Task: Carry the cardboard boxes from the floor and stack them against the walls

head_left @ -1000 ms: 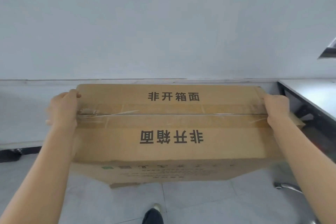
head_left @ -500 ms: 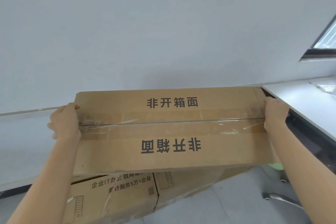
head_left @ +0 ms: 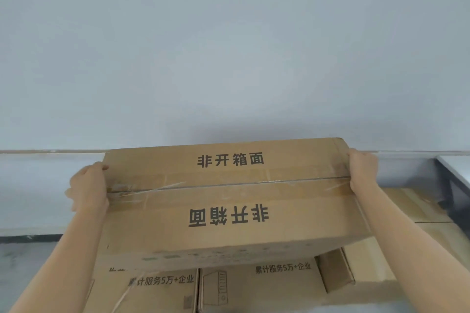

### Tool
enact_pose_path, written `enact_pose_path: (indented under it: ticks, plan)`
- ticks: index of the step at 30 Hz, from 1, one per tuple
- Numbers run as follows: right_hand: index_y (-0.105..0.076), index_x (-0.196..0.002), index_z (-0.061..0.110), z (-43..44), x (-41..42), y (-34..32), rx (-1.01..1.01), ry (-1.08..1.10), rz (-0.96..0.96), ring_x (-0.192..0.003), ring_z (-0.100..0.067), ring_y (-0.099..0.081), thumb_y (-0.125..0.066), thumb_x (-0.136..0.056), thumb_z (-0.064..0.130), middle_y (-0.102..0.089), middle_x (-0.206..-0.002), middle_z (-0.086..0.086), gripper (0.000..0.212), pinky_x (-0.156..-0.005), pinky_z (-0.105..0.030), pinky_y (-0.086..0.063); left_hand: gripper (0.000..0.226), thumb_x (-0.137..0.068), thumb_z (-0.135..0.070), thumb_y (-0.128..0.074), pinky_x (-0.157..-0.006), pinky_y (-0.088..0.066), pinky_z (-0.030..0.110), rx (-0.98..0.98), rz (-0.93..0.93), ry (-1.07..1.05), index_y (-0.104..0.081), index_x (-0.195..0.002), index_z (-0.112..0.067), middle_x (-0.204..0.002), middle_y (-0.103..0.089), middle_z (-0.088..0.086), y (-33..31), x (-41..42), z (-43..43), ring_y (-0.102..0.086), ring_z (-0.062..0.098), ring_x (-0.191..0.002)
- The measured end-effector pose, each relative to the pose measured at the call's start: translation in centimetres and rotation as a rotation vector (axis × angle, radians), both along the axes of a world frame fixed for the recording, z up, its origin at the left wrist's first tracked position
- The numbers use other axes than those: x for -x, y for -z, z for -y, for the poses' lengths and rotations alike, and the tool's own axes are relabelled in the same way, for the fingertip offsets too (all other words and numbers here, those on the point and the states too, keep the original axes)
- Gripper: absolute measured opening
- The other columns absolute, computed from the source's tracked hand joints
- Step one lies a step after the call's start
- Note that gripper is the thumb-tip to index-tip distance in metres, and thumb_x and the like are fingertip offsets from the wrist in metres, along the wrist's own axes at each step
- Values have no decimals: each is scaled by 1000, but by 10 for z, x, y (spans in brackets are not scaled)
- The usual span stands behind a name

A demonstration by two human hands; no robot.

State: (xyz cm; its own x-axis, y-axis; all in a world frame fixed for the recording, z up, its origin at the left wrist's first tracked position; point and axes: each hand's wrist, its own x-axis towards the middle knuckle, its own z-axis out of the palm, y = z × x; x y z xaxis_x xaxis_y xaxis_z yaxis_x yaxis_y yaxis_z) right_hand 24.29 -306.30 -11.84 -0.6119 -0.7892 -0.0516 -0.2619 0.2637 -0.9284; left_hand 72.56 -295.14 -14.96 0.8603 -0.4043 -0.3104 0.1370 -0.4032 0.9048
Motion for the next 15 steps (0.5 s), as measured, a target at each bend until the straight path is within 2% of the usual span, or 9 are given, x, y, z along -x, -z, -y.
enact_pose_path:
  ticks: [1, 4, 7, 9, 10, 11, 12, 13, 15]
  plan:
    - [-55, -75, -16, 8, 0, 1, 6, -16, 0, -71, -25, -34, -47, -84, 8, -36, -75, -33, 27, -62, -34, -23, 22, -65, -34, -55, -97, -40, 47, 13, -23, -40, -66, -83, -29, -121, -59, 15, 3, 2, 3, -50, 33, -116]
    - [-41, -60, 13, 37, 7, 10, -23, -84, 32, -75, -21, -31, -48, -80, 10, -32, -64, -9, 21, -66, -34, -22, 18, -62, -34, -56, -96, -42, 45, 30, -44, -70, -65, -78, -32, -123, -59, 14, 7, 10, 16, -52, 32, -114]
    - [-45, -62, 2, 62, 27, 22, -15, -100, 47, -75, -21, -32, -50, -78, 15, -31, -67, -20, 21, -67, -33, -23, 13, -61, -34, -58, -101, -41, 45, 52, -52, -59, -65, -72, -33, -122, -59, 9, 14, 17, 40, -51, 31, -117]
    - [-50, -65, -4, 75, 39, 30, -29, -111, 75, -85, -14, -36, -52, -70, 24, -37, -69, -23, 28, -68, -33, -25, 7, -64, -32, -60, -99, -44, 41, 67, -67, -11, -65, -68, -29, -116, -62, 6, 17, 24, 54, -53, 27, -116]
    - [-52, -67, -5, 78, 43, 32, -43, -103, 94, -94, -12, -35, -52, -68, 26, -41, -70, -22, 31, -68, -34, -26, 5, -67, -29, -61, -92, -48, 36, 93, -92, 31, -65, -67, -27, -109, -63, 4, 17, 31, 60, -59, 20, -109]
    - [-55, -71, -8, 83, 48, 37, -49, -95, 106, -114, -23, -39, -52, -70, 24, -43, -72, -22, 32, -67, -36, -29, 6, -73, -25, -60, -79, -52, 28, 135, -120, 82, -64, -69, -26, -99, -63, 1, 17, 39, 65, -66, 10, -91]
    - [-59, -76, -7, 85, 52, 40, -59, -87, 116, -94, -12, -33, -53, -74, 20, -43, -73, -19, 28, -66, -40, -31, 11, -80, -20, -58, -65, -50, 24, 166, -144, 137, -62, -71, -25, -90, -60, -3, 18, 47, 71, -66, 3, -66]
    - [-60, -80, -6, 87, 56, 43, -60, -80, 108, -75, -26, -38, -53, -79, 16, -43, -73, -16, 23, -67, -43, -33, 15, -86, -16, -55, -58, -44, 23, 181, -162, 190, -61, -74, -23, -87, -56, -6, 21, 53, 77, -61, 4, -48]
    - [-59, -78, -8, 92, 65, 53, -83, -77, 52, -77, -33, -44, -50, -84, 7, -48, -74, -25, 18, -70, -46, -35, 18, -89, -15, -52, -58, -35, 26, 179, -175, 272, -60, -76, -22, -92, -54, -5, 27, 61, 87, -57, 12, -53]
